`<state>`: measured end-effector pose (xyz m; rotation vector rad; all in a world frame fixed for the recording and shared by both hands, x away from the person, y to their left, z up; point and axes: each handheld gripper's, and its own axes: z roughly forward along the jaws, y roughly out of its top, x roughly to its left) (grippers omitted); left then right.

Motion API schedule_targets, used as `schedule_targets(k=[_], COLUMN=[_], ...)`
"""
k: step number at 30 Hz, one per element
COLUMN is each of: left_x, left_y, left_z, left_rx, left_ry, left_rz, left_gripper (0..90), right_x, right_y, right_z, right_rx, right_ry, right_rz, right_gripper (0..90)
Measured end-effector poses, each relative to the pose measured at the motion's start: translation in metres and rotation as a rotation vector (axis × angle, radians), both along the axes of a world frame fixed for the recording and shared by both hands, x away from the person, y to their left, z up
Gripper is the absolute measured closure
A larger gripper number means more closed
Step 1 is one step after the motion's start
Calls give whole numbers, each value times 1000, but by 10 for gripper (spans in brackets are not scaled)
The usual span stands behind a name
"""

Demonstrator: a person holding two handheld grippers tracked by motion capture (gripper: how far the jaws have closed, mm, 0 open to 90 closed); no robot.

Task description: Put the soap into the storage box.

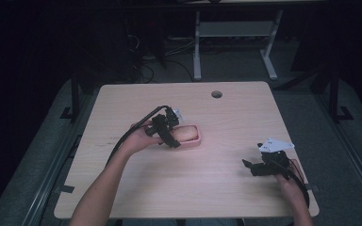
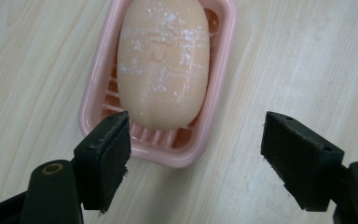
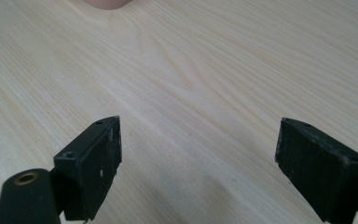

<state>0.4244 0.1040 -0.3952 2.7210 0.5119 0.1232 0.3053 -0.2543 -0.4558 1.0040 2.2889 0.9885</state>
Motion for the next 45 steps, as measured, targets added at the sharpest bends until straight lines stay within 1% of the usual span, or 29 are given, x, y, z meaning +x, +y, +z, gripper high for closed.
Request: schedule_targets(k=[1, 2, 6, 8, 10, 12, 13, 16, 17, 20, 24, 25, 26, 29, 31, 32, 33, 34, 38, 39, 43, 44, 45], left_x=[-1, -4, -7, -12, -14, -15, -16, -19, -20, -24, -26, -26, -28, -29, -31, -33, -33, -34, -38, -39, -43, -44, -45], left_y=[1, 4, 10, 14, 16, 17, 18, 22, 23, 25, 25, 26, 28, 29, 32, 35, 35, 37, 42, 43, 47, 49, 50], left_z=[0, 0, 0, -1, -1, -1, -1, 1, 1, -1, -4, -6, -7, -8, -8, -8, -8, -7, -6, -6, -8, -8, -8], left_rx=[2, -8, -16, -20, -24, -14, -15, -34, -34, -36, -32, -37, -43, -41, -48, -37, -37, -47, -57, -52, -61, -53, -58], left_ry=[-1, -3, -2, -4, -5, -2, -9, -9, -10, -12, -8, -9, -1, -3, -7, -10, -10, -9, -13, -14, -12, -16, -17], left_rz=[0, 8, 12, 18, 20, 17, 18, 27, 27, 20, 25, 26, 31, 30, 31, 34, 34, 32, 41, 37, 45, 41, 47], left_gripper=[241, 242, 241, 242, 241, 241, 241, 242, 242, 242, 242, 242, 242, 242, 242, 242, 242, 242, 242, 242, 242, 242, 242], right_x=[0, 0, 0, 0, 0, 0, 0, 0, 0, 0, 0, 0, 0, 0, 1, 1, 1, 1, 1, 1, 1, 1, 1], right_y=[0, 0, 1, 1, 2, 2, 2, 3, 3, 3, 4, 4, 4, 4, 4, 5, 5, 5, 6, 6, 6, 6, 6], right_z=[0, 0, 0, 0, 1, 1, 1, 1, 1, 0, 0, 0, 1, 1, 0, 0, 0, 0, 0, 0, 0, 0, 0], right_rx=[-2, -2, -2, -1, -6, -10, -11, -14, -14, -10, -16, -16, -14, -15, -23, -20, -20, -24, -32, -32, -35, -35, -35], right_ry=[0, 0, 5, -1, 0, -3, -2, -3, -3, 0, 0, 0, 1, -4, -1, 2, 2, 0, 3, 3, 3, 3, 3], right_rz=[0, 0, 0, 2, 0, 2, 2, 2, 1, -4, -3, -3, -5, -6, -4, -6, -6, -5, 1, 1, 3, 2, 1], right_gripper=[139, 139, 139, 139, 139, 139, 138, 139, 139, 139, 139, 139, 139, 139, 139, 139, 139, 139, 139, 139, 139, 139, 138])
